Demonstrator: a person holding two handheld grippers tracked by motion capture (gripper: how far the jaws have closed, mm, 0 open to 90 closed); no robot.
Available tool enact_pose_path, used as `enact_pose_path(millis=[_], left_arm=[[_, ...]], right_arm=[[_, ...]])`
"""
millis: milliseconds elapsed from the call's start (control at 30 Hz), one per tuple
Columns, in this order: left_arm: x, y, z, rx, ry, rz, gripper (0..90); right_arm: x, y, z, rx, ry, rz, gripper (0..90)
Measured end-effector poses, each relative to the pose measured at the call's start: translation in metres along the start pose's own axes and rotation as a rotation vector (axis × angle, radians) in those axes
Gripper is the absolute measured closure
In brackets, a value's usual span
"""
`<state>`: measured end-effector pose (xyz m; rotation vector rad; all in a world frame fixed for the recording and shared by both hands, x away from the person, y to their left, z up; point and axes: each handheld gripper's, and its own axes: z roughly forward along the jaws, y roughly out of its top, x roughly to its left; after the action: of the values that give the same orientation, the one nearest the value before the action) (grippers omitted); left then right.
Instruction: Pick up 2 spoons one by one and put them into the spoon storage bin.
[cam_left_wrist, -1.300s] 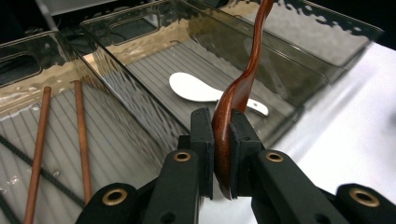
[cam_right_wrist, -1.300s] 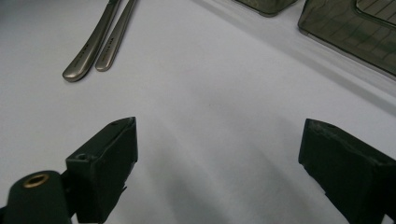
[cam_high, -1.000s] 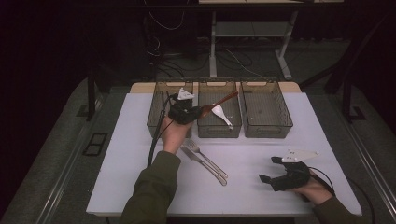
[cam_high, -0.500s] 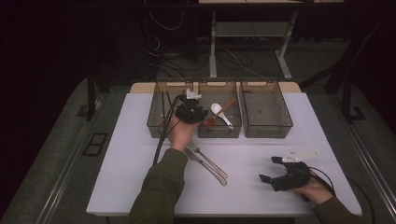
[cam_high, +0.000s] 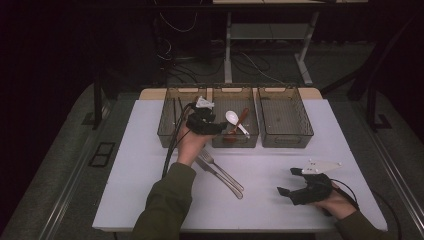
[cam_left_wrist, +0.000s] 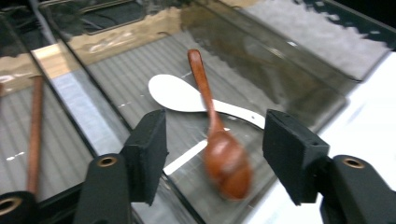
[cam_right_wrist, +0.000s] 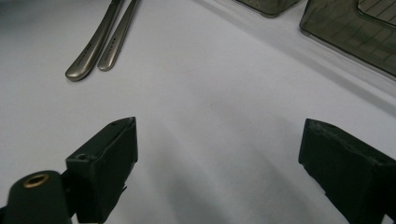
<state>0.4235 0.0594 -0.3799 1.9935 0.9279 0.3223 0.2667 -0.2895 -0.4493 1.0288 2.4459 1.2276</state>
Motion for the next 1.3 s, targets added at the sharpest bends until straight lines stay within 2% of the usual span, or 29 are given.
enact_pose_path(millis=[167,233,500,567,700,800,833,933,1167,1300], left_arm=[[-0.005,-0.005,-0.010,-0.027,-0.049,0.013,33.1],[-0.007,-0.007,-0.015,-0.012,-0.061,0.038,31.2],[-0.021,-0.020,-0.031,-0.020,-0.095,0.061,25.9],[-0.023,-0.023,-0.035,-0.008,-0.111,0.088,25.1],[-0.028,-0.030,-0.042,-0.037,-0.137,0.081,23.6],[-0.030,-0.037,-0.047,-0.041,-0.147,0.096,23.2],[-0.030,-0.039,-0.048,-0.042,-0.150,0.098,23.0],[-0.031,-0.046,-0.054,-0.043,-0.149,0.113,22.9],[-0.030,-0.065,-0.066,-0.030,-0.150,0.109,23.1],[-0.029,-0.076,-0.073,-0.012,-0.151,0.110,26.7]], right_arm=[[-0.001,0.000,0.000,0.002,-0.001,0.003,11.7],[-0.002,0.000,0.001,0.002,0.000,0.006,11.8],[-0.003,0.000,0.000,-0.001,-0.001,0.012,11.7],[-0.003,0.001,0.000,-0.001,0.000,0.012,11.7],[-0.003,0.001,0.000,-0.005,0.001,0.005,11.7],[-0.003,0.004,0.002,-0.003,0.005,0.016,11.7],[-0.003,0.004,0.003,-0.006,0.003,0.003,11.7],[-0.001,0.003,0.004,0.002,0.008,0.006,11.7],[-0.002,0.003,0.002,-0.006,0.006,0.002,11.7],[0.000,0.003,0.001,-0.011,0.005,-0.003,11.8]])
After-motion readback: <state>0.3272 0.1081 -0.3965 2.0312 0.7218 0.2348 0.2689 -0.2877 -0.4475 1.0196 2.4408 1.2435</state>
